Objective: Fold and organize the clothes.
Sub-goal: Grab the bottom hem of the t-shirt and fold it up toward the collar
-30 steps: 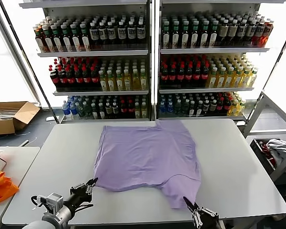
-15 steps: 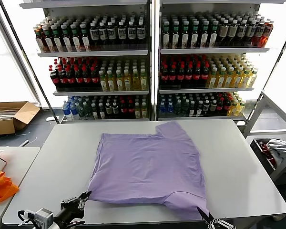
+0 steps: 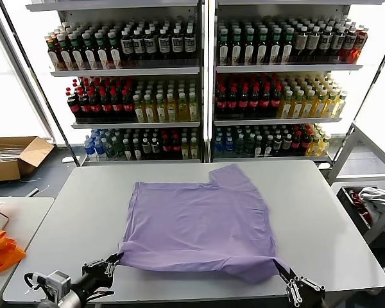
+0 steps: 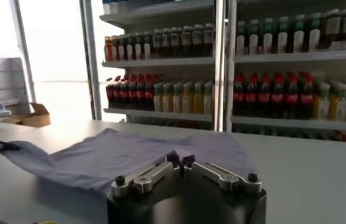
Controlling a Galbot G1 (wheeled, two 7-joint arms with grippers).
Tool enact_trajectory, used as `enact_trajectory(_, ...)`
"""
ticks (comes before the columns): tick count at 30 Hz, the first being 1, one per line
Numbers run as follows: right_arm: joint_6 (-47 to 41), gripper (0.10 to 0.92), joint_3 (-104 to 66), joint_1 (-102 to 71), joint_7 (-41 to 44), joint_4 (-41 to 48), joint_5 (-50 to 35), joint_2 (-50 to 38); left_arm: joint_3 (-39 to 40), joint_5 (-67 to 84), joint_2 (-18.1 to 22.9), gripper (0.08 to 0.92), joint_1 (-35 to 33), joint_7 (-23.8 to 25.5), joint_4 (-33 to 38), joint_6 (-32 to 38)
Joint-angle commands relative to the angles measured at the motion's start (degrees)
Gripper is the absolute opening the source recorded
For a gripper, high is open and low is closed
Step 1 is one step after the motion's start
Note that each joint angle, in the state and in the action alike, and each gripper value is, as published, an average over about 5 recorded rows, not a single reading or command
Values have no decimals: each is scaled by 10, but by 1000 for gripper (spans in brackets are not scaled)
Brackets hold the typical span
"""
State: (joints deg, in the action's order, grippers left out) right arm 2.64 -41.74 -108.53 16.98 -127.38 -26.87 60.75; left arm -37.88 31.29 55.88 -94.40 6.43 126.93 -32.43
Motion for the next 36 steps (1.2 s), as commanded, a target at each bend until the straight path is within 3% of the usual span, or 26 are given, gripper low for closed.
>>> enact_trajectory(1, -28, 112, 61, 147, -13, 59, -5, -41, 49, 69, -17, 86, 163, -2, -68, -6)
enact_trajectory(8, -45, 112, 112, 266, -35, 131, -24, -73, 80, 49, -21, 86, 219, 0, -144, -6)
enact_trajectory(19, -58, 112, 228, 423, -67, 273, -34, -72, 97, 39, -21, 86, 241, 8, -202, -7)
enact_trajectory(36, -115, 125, 295, 498, -113, 333, 9, -43, 94, 39, 4, 86, 249, 2, -224, -6)
